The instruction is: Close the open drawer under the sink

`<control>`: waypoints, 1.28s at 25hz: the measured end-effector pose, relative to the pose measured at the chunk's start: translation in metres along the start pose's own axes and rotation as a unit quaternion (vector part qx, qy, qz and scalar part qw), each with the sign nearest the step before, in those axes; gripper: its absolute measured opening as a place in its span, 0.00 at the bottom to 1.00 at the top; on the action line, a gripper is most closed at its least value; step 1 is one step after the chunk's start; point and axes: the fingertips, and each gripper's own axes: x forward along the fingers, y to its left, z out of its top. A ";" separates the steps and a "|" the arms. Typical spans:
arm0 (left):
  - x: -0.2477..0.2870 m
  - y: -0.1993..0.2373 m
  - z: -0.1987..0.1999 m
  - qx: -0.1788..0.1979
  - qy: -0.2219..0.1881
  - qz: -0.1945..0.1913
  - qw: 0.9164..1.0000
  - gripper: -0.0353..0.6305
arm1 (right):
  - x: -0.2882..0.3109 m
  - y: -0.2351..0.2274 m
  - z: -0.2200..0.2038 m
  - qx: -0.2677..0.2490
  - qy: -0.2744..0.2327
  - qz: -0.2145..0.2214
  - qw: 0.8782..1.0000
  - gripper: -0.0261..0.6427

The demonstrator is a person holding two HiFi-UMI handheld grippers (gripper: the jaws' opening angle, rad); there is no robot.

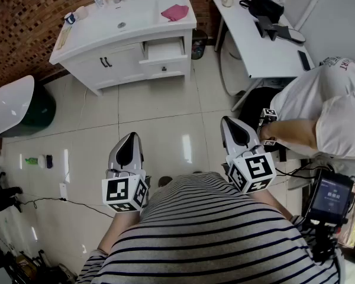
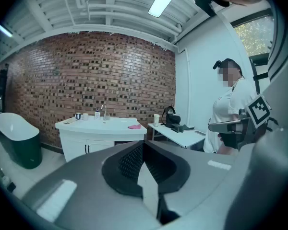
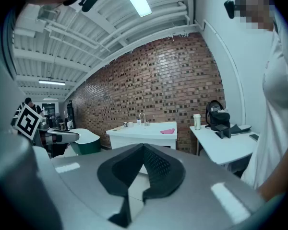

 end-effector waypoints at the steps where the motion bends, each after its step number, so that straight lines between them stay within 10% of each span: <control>1: 0.003 -0.001 -0.003 0.000 0.000 0.000 1.000 0.08 | 0.000 -0.006 0.000 -0.003 0.002 0.003 1.000 0.04; 11: 0.039 0.000 -0.025 -0.003 0.003 0.016 1.000 0.08 | 0.025 -0.044 -0.025 -0.002 0.017 0.024 1.000 0.04; 21: 0.173 0.081 -0.023 -0.018 0.021 0.009 1.000 0.08 | 0.185 -0.058 -0.019 -0.026 0.027 0.026 0.999 0.04; 32: 0.401 0.175 0.015 0.012 0.083 -0.109 0.991 0.08 | 0.424 -0.084 -0.038 -0.037 0.120 -0.018 0.992 0.04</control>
